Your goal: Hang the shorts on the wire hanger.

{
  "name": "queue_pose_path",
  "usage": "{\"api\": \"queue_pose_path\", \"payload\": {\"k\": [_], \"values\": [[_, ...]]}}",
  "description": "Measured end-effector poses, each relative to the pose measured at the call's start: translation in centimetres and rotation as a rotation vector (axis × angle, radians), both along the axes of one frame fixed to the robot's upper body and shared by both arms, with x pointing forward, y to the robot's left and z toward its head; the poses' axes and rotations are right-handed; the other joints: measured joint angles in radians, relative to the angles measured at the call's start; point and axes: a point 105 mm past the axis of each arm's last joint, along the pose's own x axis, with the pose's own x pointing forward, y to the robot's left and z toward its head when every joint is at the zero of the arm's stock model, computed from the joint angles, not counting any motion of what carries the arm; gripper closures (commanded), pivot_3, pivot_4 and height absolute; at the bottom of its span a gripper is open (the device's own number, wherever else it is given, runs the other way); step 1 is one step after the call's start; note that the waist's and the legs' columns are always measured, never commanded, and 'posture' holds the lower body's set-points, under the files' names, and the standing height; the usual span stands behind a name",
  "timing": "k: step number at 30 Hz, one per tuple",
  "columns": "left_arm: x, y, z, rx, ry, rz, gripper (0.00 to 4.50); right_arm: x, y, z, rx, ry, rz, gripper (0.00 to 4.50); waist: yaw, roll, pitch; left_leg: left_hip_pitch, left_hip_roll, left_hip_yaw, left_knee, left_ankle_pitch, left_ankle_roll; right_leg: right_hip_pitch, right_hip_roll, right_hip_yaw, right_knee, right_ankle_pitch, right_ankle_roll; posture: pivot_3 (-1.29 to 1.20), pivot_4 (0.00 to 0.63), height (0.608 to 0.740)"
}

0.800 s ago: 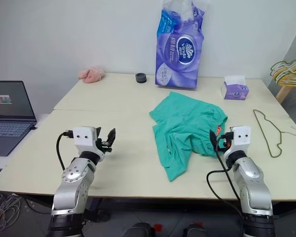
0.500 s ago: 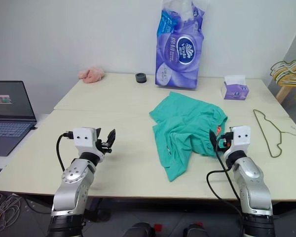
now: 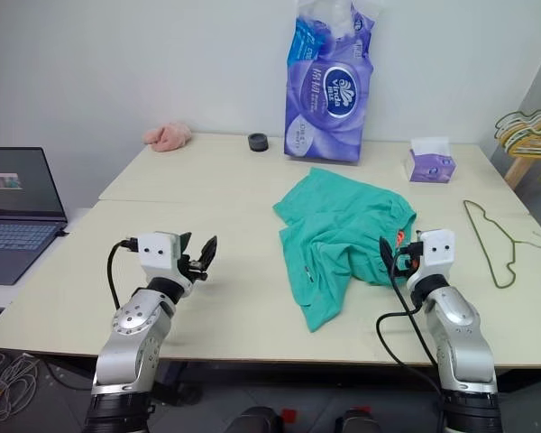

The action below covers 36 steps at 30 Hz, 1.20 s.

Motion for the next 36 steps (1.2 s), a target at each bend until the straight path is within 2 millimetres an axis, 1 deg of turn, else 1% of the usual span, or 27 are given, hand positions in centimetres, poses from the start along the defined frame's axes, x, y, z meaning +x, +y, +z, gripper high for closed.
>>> {"api": "queue_pose_path", "payload": {"k": [3, 8, 11, 13, 15, 16, 18, 19, 21, 23, 27, 28, 31, 33, 36], "values": [[0.0, -0.8, 0.1, 0.004, -0.009, -0.046, 1.73, 0.0, -0.1, -0.1, 0.003, 0.009, -0.003, 0.01, 0.000, 0.000, 0.000, 0.000, 0.000, 0.000, 0.000, 0.000, 0.000, 0.000, 0.000, 0.000, 0.000, 0.000, 0.000, 0.13, 0.010, 0.740], [0.0, -1.1, 0.1, 0.005, -0.011, -0.068, 1.73, -0.2, -0.1, -0.3, 0.001, 0.015, -0.003, 0.01, -0.004, 0.000, 0.000, 0.000, 0.001, 0.000, 0.000, 0.000, 0.000, 0.000, 0.000, 0.000, 0.000, 0.000, 0.000, 0.10, 0.016, 0.740], [-0.5, -2.5, 0.0, -0.020, 0.006, -0.192, 1.14, -1.0, 0.1, -0.2, -0.042, 0.016, 0.046, 0.00, -0.008, 0.001, 0.000, 0.000, 0.001, 0.001, 0.000, 0.000, 0.000, 0.000, 0.000, 0.000, 0.000, 0.000, 0.000, 0.07, 0.025, 0.740], [-1.0, -3.5, -0.3, -0.035, 0.039, -0.293, 0.56, -1.7, 0.5, -0.1, -0.083, 0.017, 0.104, 0.00, -0.012, 0.001, 0.000, -0.001, 0.001, 0.002, 0.000, 0.000, 0.000, 0.000, 0.000, 0.000, -0.001, -0.001, -0.001, 0.05, 0.028, 0.740], [-1.7, -4.6, -0.9, -0.027, 0.103, -0.413, 0.02, -2.8, 1.1, 0.0, -0.143, 0.021, 0.190, 0.00, -0.016, 0.001, 0.000, -0.001, 0.001, 0.002, 0.000, 0.000, 0.000, 0.000, 0.000, 0.000, -0.001, -0.002, -0.001, 0.03, 0.032, 0.740], [-2.1, -5.1, -1.2, -0.016, 0.138, -0.472, 0.02, -3.4, 1.5, 0.1, -0.175, 0.025, 0.239, 0.00, -0.019, 0.002, 0.000, 0.000, 0.002, 0.002, 0.000, 0.000, 0.000, 0.000, 0.001, 0.000, -0.001, -0.005, 0.002, 0.02, 0.033, 0.740], [-3.0, -6.2, -1.8, 0.015, 0.209, -0.598, 0.02, -4.9, 2.2, 0.0, -0.239, 0.046, 0.348, 0.00, -0.027, 0.002, 0.001, 0.000, 0.002, 0.002, 0.000, 0.000, 0.000, 0.000, 0.001, 0.000, -0.001, -0.006, 0.001, 0.00, 0.038, 0.740], [-3.5, -6.6, -2.1, 0.026, 0.241, -0.650, 0.02, -5.7, 2.7, 0.0, -0.264, 0.057, 0.403, 0.00, -0.034, 0.002, 0.001, 0.000, 0.003, 0.002, 0.000, 0.000, 0.000, 0.000, 0.001, 0.000, -0.001, -0.008, -0.003, -0.01, 0.039, 0.740], [-4.2, -7.7, -2.4, 0.047, 0.302, -0.762, 0.02, -7.2, 3.4, -0.3, -0.303, 0.086, 0.501, 0.00, -0.043, 0.002, 0.001, 0.000, 0.004, 0.003, 0.000, 0.000, 0.000, 0.000, 0.002, 0.000, -0.001, -0.009, -0.003, -0.03, 0.043, 0.740], [-5.4, -9.2, -2.6, 0.097, 0.360, -0.903, 0.02, -9.1, 4.1, -0.7, -0.358, 0.132, 0.611, 0.00, -0.053, 0.002, 0.001, 0.000, 0.005, 0.003, 0.000, 0.000, 0.000, 0.000, 0.003, 0.000, -0.001, -0.009, -0.003, -0.05, 0.046, 0.740], [-7.2, -11.5, -3.3, 0.135, 0.455, -1.099, 0.02, -11.2, 4.7, -1.4, -0.394, 0.188, 0.709, 0.00, -0.069, 0.002, 0.002, 0.000, 0.006, 0.003, -0.001, -0.001, 0.000, 0.000, 0.004, 0.000, -0.001, -0.009, -0.003, -0.09, 0.048, 0.740], [-7.5, -12.0, -3.5, 0.141, 0.469, -1.125, 0.02, -11.4, 4.7, -1.6, -0.391, 0.196, 0.716, 0.00, -0.072, 0.002, 0.002, 0.000, 0.007, 0.003, -0.001, -0.001, 0.000, 0.000, 0.004, -0.001, -0.001, -0.009, -0.002, -0.10, 0.051, 0.740], [-7.0, -13.4, -4.3, 0.164, 0.497, -1.135, 0.02, -12.1, 4.7, -2.0, -0.384, 0.218, 0.721, 0.00, -0.079, 0.002, 0.002, 0.000, 0.007, 0.003, -0.001, -0.001, -0.001, 0.000, 0.004, 0.000, -0.001, -0.008, -0.001, -0.11, 0.053, 0.740], [-6.7, -13.7, -5.6, 0.212, 0.538, -1.119, 0.02, -12.5, 4.5, -2.4, -0.382, 0.232, 0.716, 0.00, -0.085, 0.002, 0.002, 0.000, 0.007, 0.003, -0.001, -0.001, -0.001, 0.000, 0.004, 0.000, -0.001, -0.008, 0.000, -0.12, 0.054, 0.740], [-6.3, -14.1, -6.0, 0.288, 0.512, -1.117, 0.02, -12.8, 4.2, -2.5, -0.394, 0.231, 0.707, 0.00, -0.094, 0.002, 0.002, 0.001, 0.007, 0.003, -0.001, -0.001, -0.001, 0.000, 0.004, 0.000, -0.001, -0.009, 0.000, -0.12, 0.053, 0.740]]}}
